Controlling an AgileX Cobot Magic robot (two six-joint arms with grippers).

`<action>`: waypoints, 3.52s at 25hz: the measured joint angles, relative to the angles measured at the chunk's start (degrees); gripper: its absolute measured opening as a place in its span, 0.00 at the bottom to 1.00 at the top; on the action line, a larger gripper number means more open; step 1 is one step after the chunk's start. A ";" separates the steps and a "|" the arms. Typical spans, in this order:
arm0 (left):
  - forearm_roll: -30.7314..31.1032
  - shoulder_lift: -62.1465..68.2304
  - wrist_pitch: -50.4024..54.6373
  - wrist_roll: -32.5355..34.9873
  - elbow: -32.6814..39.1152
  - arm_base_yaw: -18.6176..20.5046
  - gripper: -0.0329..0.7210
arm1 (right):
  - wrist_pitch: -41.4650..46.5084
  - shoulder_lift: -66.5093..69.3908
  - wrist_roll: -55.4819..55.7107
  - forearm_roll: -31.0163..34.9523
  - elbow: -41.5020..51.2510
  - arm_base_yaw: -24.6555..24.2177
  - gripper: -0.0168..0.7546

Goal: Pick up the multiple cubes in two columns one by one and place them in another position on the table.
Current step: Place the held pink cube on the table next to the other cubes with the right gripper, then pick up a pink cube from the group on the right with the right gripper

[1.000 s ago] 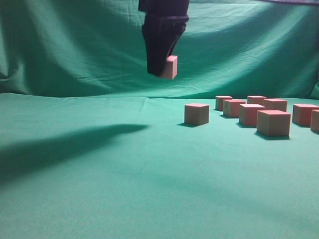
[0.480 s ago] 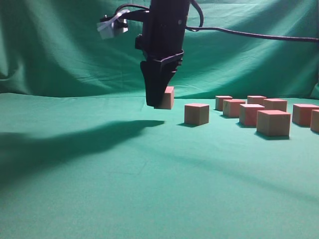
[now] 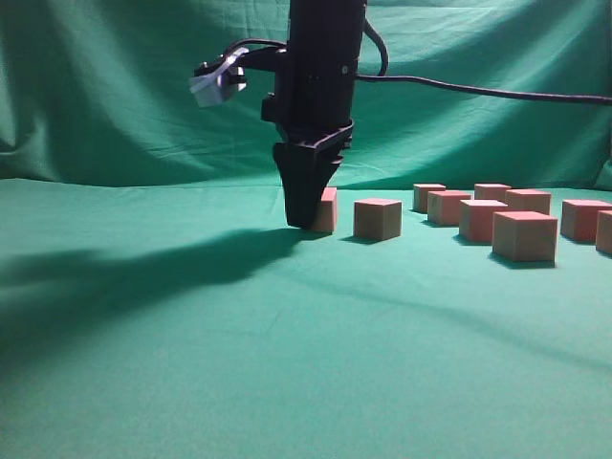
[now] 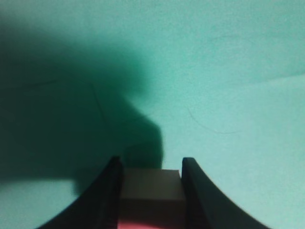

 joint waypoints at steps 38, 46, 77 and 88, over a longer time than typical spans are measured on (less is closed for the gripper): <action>0.00 0.00 0.00 0.00 0.00 0.00 0.04 | 16.18 -15.54 21.88 -2.33 -1.82 0.00 0.76; 0.00 0.00 0.00 0.00 0.00 0.00 0.04 | 18.82 -23.23 39.46 -3.90 -1.72 0.00 0.76; 0.00 0.00 0.00 0.00 0.00 0.00 0.04 | -5.55 -25.88 48.35 11.69 37.29 -16.96 0.76; 0.00 0.00 0.00 0.00 0.00 0.00 0.04 | -8.25 -20.64 46.58 12.00 37.33 -16.96 0.43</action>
